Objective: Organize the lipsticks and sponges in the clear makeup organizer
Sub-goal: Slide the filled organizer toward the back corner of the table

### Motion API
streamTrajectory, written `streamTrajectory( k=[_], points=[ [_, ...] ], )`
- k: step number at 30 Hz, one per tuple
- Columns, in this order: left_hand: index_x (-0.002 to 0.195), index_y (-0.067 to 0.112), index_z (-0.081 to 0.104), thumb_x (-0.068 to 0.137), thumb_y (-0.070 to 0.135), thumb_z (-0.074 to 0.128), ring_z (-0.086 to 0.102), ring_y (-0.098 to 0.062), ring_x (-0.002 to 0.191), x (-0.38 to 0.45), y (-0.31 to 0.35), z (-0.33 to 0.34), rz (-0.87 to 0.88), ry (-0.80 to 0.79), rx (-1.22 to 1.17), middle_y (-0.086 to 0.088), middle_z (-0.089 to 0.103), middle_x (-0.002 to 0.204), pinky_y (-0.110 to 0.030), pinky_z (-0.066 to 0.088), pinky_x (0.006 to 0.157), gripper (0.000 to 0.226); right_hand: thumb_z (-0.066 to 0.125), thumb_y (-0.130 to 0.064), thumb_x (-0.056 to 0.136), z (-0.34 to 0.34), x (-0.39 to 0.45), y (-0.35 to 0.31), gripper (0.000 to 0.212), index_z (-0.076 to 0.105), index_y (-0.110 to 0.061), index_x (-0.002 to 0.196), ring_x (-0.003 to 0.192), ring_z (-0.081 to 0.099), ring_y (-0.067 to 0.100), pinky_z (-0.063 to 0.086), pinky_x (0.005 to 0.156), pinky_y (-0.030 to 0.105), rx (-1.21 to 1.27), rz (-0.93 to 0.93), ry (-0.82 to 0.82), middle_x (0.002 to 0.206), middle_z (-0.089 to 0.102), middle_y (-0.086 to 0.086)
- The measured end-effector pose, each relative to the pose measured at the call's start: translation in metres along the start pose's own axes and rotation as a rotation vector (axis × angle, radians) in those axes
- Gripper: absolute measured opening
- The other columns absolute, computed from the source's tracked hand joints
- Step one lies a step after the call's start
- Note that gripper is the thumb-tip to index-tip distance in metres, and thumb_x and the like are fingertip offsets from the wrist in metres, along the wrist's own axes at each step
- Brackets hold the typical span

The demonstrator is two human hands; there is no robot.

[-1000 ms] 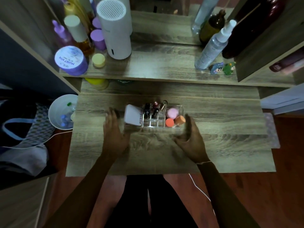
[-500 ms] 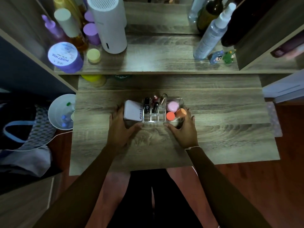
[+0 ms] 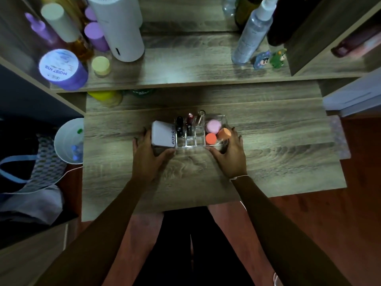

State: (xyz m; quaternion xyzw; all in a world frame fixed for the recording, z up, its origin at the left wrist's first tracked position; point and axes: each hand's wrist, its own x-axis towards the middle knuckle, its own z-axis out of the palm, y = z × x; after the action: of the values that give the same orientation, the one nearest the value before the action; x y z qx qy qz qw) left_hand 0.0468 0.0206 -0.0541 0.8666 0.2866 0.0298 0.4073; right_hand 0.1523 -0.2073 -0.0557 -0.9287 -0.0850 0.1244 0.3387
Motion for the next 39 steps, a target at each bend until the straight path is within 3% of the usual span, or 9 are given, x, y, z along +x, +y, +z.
streamTrajectory(
  k=[10,17,20,28,39],
  points=[
    [0.142,0.016,0.034,0.067,0.061,0.072,0.032,-0.037,0.133,-0.001,0.018,0.018,-0.054,-0.018,0.023,-0.011,0.047,0.142,-0.06,0.034,0.105,0.095,0.073,-0.055,0.075,-0.016,0.008,0.021,0.088,0.031,-0.023,0.145,0.146,0.021,0.035,0.026,0.117,0.061,0.027,-0.009,0.014,0.155,0.037,0.015],
    [0.14,0.019,0.037,0.068,0.06,0.072,0.036,-0.033,0.128,-0.004,0.034,0.035,-0.045,0.018,0.049,-0.013,0.049,0.137,-0.06,0.035,0.104,0.089,0.071,-0.054,0.078,-0.032,0.017,0.039,0.085,0.036,-0.017,0.145,0.147,0.026,0.029,0.009,0.121,0.041,0.03,-0.042,-0.026,0.152,0.041,0.014],
    [0.139,0.019,0.037,0.069,0.057,0.073,0.037,-0.031,0.126,-0.004,0.04,0.044,-0.026,0.029,0.055,-0.011,0.049,0.137,-0.06,0.036,0.103,0.087,0.074,-0.049,0.078,-0.041,0.021,0.045,0.084,0.036,-0.016,0.145,0.146,0.027,0.03,0.007,0.121,0.039,0.037,-0.052,-0.024,0.151,0.042,0.015],
    [0.141,0.019,0.035,0.071,0.052,0.074,0.035,-0.03,0.13,-0.006,0.061,0.07,-0.005,0.049,0.062,-0.01,0.045,0.142,-0.06,0.034,0.105,0.086,0.072,-0.049,0.079,-0.067,0.033,0.063,0.082,0.036,-0.015,0.144,0.138,0.039,0.033,0.026,0.117,0.056,0.009,-0.073,-0.058,0.143,0.049,0.014],
    [0.14,0.017,0.037,0.074,0.053,0.07,0.035,-0.031,0.131,-0.011,0.084,0.091,0.024,0.035,0.056,-0.011,0.046,0.14,-0.061,0.032,0.105,0.082,0.073,-0.044,0.081,-0.09,0.036,0.083,0.079,0.037,-0.011,0.144,0.135,0.04,0.034,0.037,0.108,0.058,-0.013,-0.06,-0.04,0.145,0.046,0.016]
  ],
)
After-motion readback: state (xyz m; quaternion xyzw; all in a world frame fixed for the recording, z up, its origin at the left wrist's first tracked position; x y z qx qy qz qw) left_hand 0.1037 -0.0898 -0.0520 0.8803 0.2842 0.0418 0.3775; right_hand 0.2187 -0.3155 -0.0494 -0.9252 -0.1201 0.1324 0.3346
